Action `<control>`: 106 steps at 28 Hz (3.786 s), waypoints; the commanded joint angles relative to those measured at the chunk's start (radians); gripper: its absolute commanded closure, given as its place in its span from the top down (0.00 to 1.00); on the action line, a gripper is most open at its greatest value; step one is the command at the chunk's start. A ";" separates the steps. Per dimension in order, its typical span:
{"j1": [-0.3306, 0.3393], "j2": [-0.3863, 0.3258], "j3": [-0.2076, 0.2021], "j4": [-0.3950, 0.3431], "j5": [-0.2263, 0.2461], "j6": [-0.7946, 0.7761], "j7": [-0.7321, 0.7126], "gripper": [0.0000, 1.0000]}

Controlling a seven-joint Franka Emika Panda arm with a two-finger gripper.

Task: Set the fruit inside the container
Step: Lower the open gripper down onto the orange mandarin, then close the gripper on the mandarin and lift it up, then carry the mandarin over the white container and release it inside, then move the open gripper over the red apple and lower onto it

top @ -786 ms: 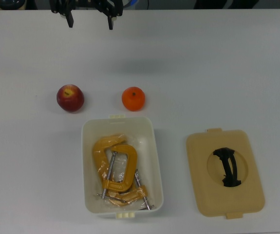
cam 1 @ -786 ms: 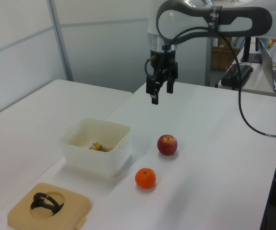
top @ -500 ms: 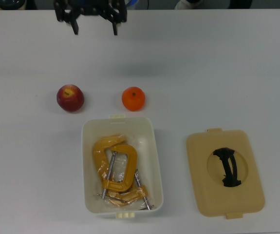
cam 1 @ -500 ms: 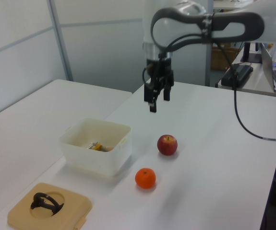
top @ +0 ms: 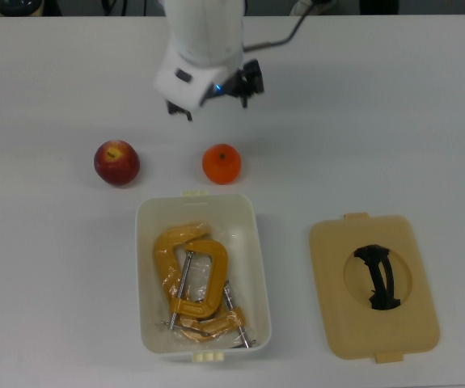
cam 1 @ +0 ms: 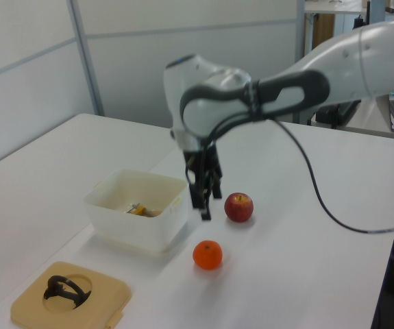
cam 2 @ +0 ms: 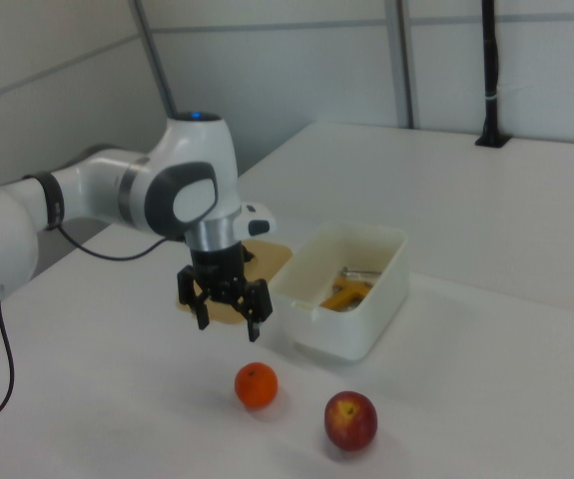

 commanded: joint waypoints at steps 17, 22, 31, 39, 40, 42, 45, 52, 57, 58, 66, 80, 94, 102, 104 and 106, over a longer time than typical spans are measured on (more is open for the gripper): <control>0.071 0.145 -0.014 -0.106 -0.143 0.251 0.052 1.00; 0.071 0.159 -0.014 -0.106 -0.157 0.265 0.059 0.77; 0.068 0.111 -0.030 -0.098 -0.157 0.247 0.064 0.25; 0.004 -0.110 -0.110 -0.039 -0.142 0.124 0.050 0.25; -0.006 -0.107 -0.110 -0.019 -0.139 0.127 0.056 0.25; -0.019 -0.095 -0.110 0.021 -0.130 0.135 0.062 0.25; -0.023 -0.049 -0.110 0.063 -0.073 0.182 0.062 0.25; -0.021 0.028 -0.104 0.071 0.039 0.456 0.070 0.26; -0.017 0.092 -0.099 0.072 0.047 0.650 0.125 0.27; -0.013 0.103 -0.098 0.072 0.047 0.676 0.131 0.29; -0.007 0.088 -0.098 0.067 0.042 0.624 0.150 1.00; -0.053 0.014 -0.116 0.035 -0.105 0.058 -0.043 1.00; -0.092 0.094 -0.116 -0.110 -0.177 0.210 -0.172 1.00; -0.142 0.125 -0.116 -0.110 -0.214 0.264 -0.172 1.00; -0.145 0.128 -0.116 -0.113 -0.222 0.264 -0.172 0.87; -0.145 0.138 -0.116 -0.114 -0.223 0.265 -0.172 0.60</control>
